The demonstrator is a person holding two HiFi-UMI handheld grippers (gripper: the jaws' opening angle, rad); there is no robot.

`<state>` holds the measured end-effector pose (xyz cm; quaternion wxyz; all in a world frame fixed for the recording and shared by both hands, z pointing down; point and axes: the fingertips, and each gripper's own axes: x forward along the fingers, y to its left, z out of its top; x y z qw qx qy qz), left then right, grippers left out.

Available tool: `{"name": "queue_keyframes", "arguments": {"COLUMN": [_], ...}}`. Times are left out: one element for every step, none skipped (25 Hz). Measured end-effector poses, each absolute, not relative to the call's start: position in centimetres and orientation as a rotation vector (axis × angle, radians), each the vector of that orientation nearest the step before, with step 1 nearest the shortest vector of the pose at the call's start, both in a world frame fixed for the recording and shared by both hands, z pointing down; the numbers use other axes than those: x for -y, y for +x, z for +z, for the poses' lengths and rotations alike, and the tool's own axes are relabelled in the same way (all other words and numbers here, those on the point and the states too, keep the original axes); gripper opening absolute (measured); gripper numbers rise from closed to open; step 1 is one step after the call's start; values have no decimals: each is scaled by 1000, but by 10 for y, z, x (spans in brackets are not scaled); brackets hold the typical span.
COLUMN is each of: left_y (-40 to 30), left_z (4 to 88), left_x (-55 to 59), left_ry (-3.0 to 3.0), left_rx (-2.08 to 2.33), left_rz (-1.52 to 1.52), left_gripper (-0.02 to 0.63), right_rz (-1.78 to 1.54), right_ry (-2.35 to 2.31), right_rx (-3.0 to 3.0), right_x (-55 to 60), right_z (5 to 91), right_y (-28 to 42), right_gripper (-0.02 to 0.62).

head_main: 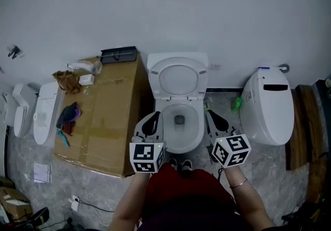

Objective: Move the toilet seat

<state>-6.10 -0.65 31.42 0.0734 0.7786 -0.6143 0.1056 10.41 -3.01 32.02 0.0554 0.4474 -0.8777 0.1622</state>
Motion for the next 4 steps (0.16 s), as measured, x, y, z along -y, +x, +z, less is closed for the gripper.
{"name": "queue_keyframes", "arguments": {"left_y": [-61, -61, -61, -61], "left_z": [315, 315, 315, 316], "left_x": [6, 6, 5, 5], "left_ry": [2336, 2335, 2333, 2332], "left_rx": [1847, 1850, 1852, 1854], "left_rz": [316, 315, 315, 314], "left_gripper": [26, 26, 26, 26], "right_rz": [495, 497, 499, 501], "right_ry": [1357, 1356, 1355, 1355], "right_rx": [2667, 2670, 2672, 2673], "right_x": [30, 30, 31, 31], "right_z": [321, 322, 322, 323], "right_y": [104, 104, 104, 105], "right_gripper": [16, 16, 17, 16]}}
